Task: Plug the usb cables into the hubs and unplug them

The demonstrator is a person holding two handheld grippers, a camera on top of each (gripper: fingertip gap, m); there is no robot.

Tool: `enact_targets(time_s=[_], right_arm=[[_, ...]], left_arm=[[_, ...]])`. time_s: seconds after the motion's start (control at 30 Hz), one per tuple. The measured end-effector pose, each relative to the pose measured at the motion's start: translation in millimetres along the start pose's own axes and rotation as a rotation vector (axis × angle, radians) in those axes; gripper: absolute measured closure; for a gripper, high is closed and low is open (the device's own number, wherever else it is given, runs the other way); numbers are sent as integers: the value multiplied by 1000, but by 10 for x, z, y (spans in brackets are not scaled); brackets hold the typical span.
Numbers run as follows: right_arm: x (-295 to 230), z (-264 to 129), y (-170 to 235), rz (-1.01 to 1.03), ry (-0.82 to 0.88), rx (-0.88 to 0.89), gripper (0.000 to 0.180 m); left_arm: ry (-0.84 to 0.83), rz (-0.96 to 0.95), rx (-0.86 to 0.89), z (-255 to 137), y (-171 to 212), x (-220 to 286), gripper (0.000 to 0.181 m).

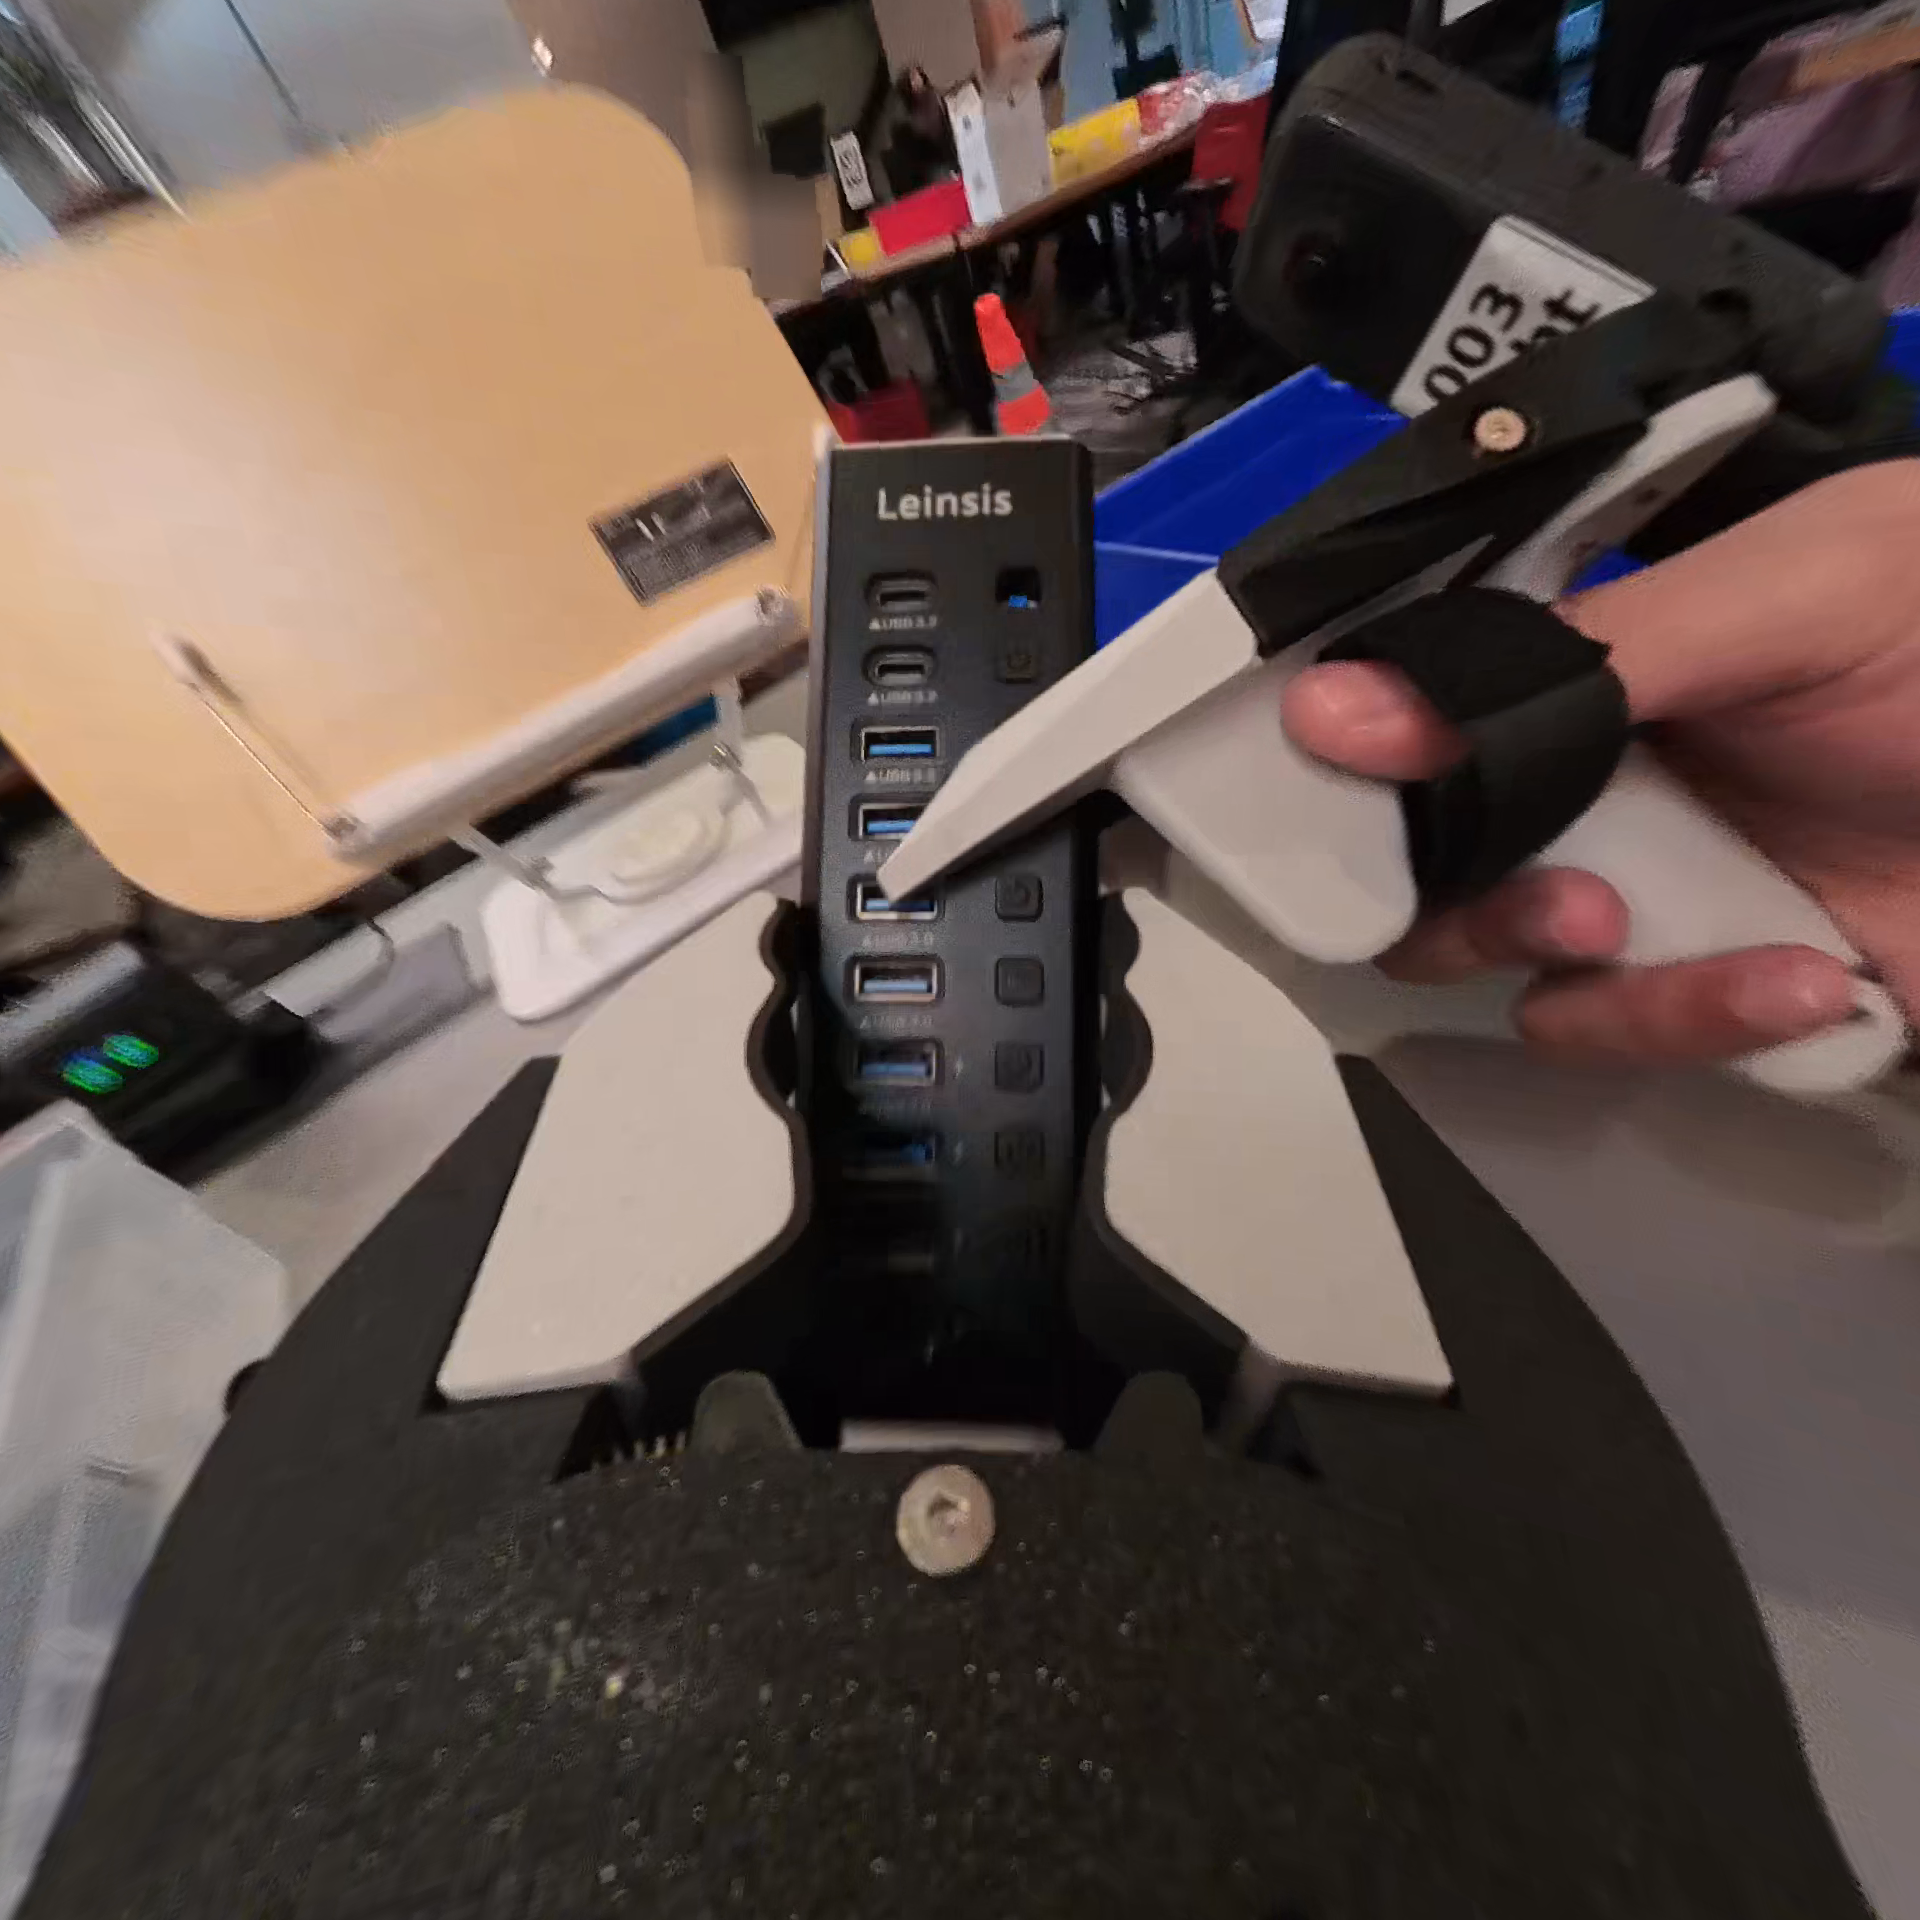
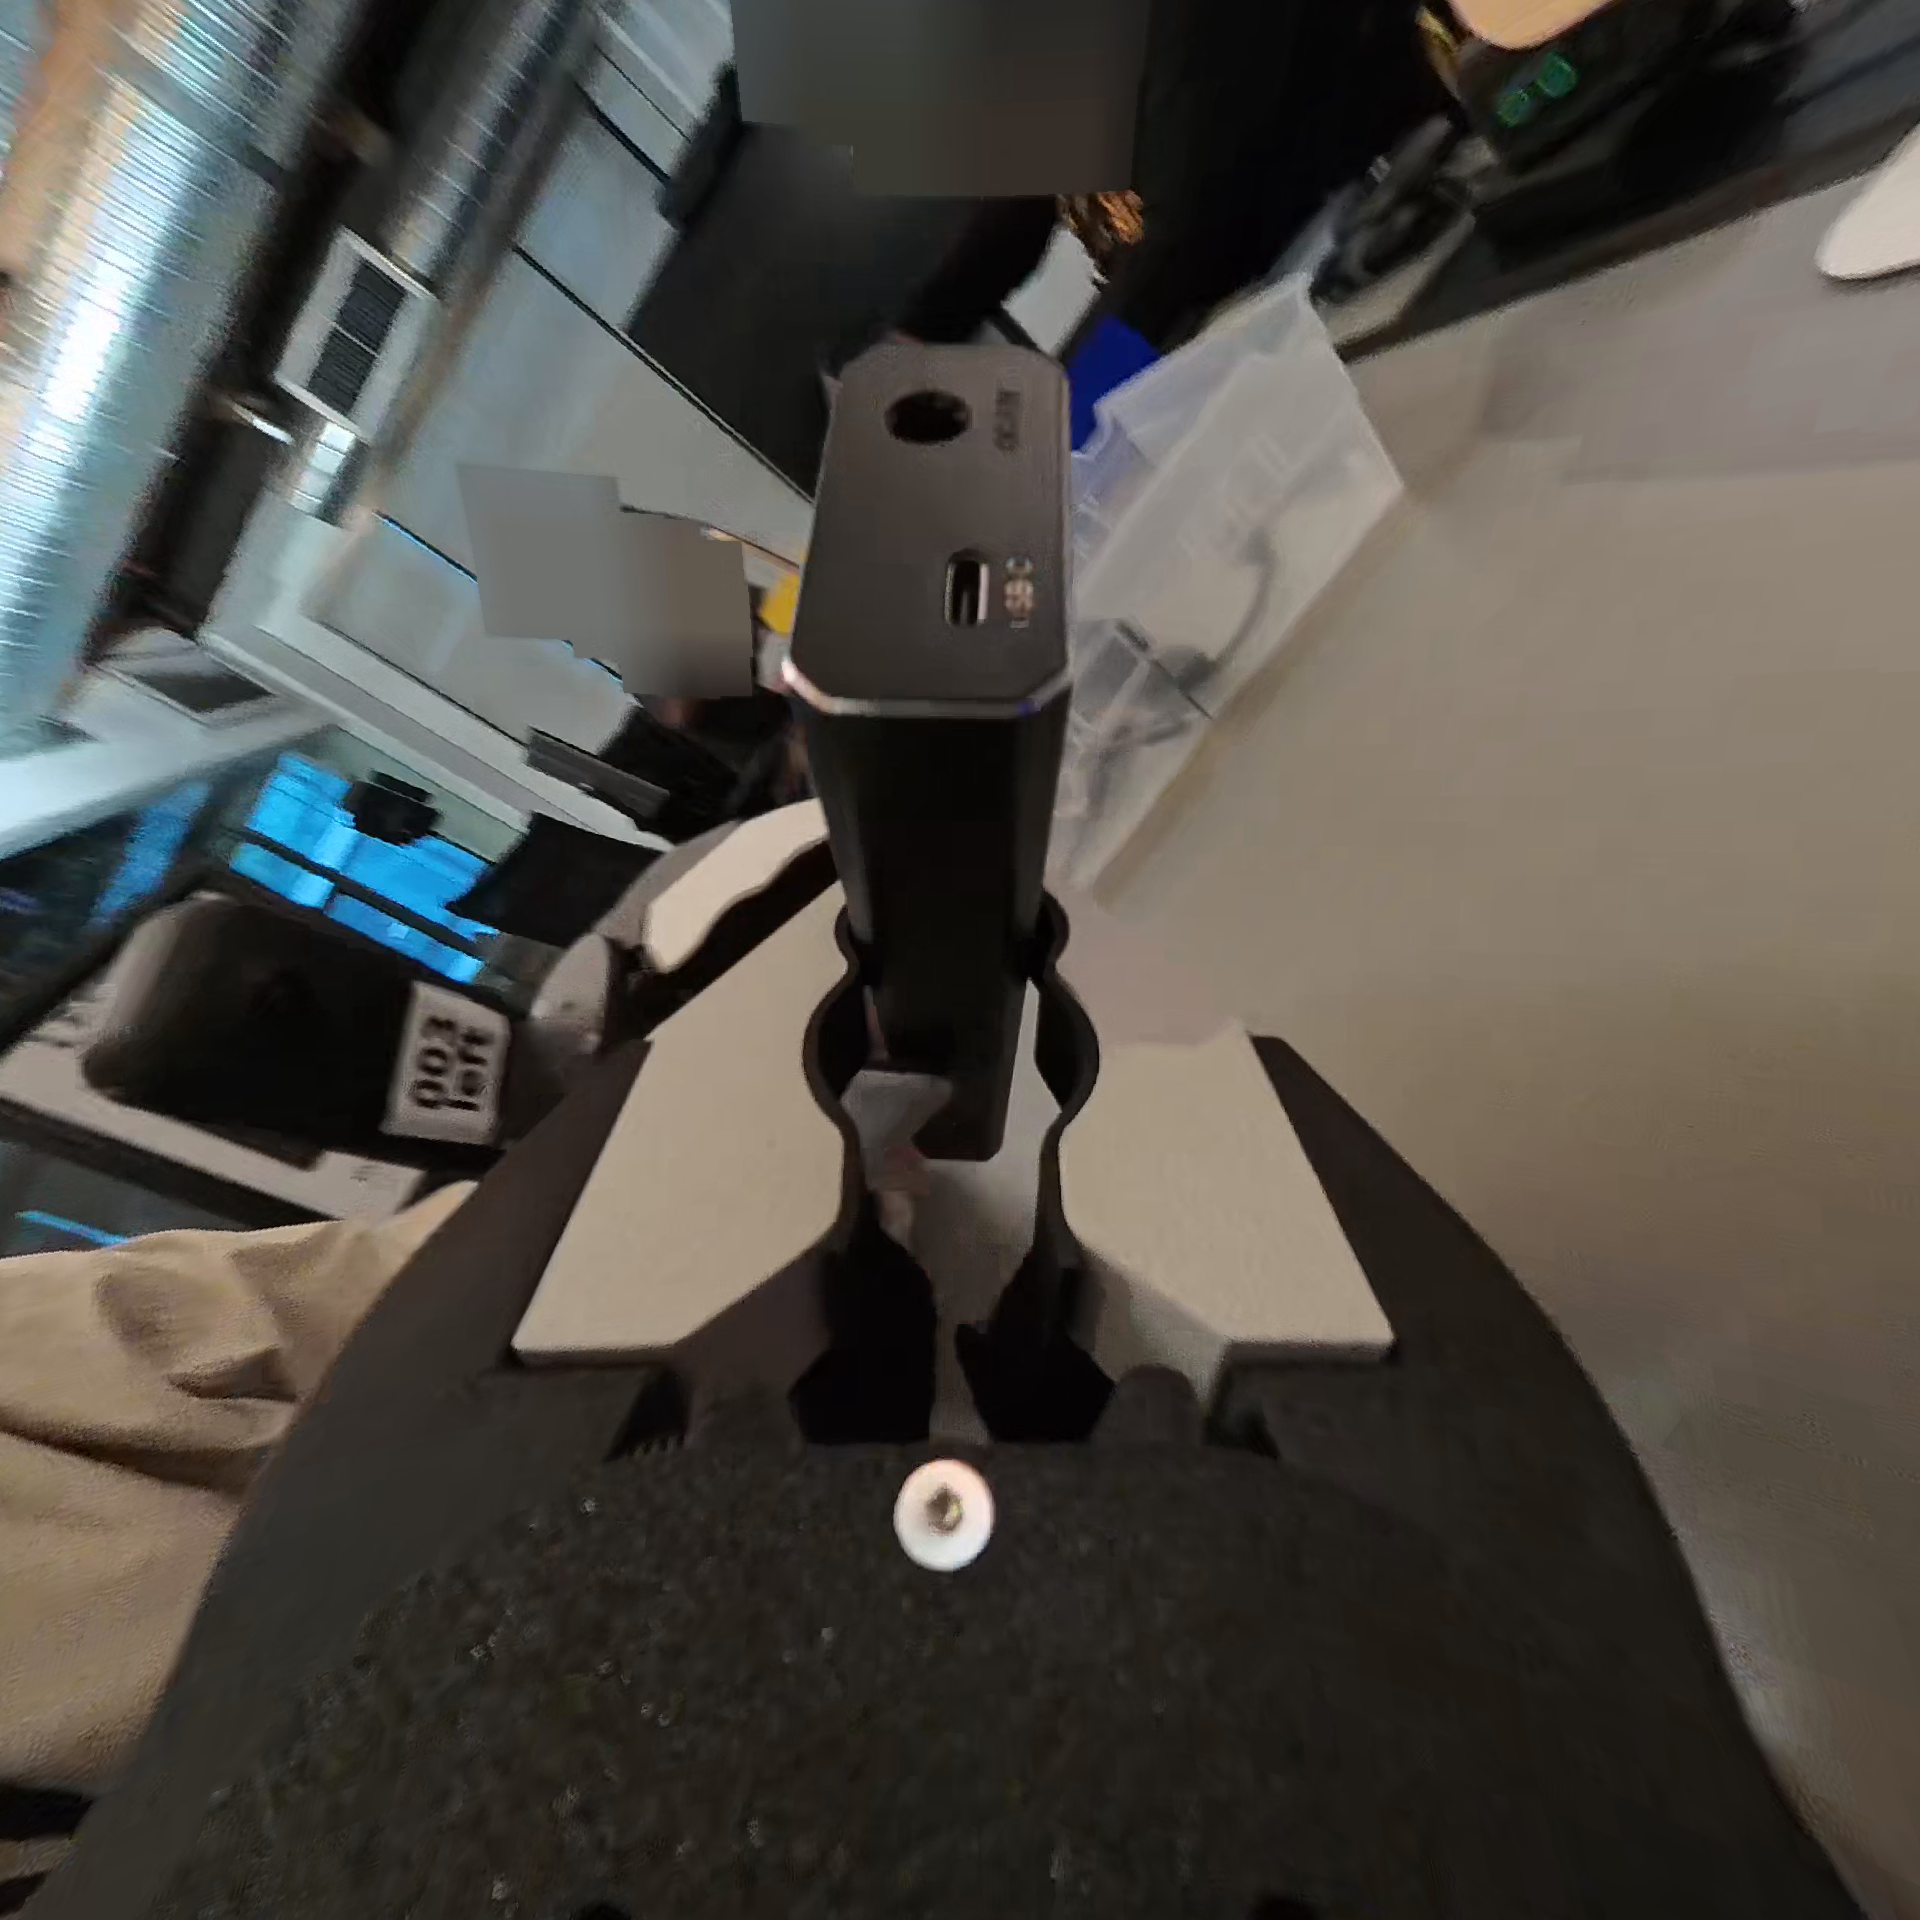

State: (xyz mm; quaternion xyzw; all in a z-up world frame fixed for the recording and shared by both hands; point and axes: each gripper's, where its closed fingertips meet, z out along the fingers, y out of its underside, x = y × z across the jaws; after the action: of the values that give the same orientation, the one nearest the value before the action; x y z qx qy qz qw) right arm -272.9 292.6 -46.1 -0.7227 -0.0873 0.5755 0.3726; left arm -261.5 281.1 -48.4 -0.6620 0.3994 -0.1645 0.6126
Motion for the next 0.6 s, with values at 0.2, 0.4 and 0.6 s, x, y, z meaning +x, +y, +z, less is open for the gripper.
enact_targets(time_s=[0.2,0.4,0.6], right_arm=[[768,-132,-280,-468,415,-111,153],[1181,21,-533,-679,553,-257,154],[1315,188,-606,-662,512,-287,154]], left_arm=[[77,-170,-109,-556,401,-100,134],[63,-284,-152,-1158,746,-218,143],[86,-332,-165,-1297,937,-215,142]])
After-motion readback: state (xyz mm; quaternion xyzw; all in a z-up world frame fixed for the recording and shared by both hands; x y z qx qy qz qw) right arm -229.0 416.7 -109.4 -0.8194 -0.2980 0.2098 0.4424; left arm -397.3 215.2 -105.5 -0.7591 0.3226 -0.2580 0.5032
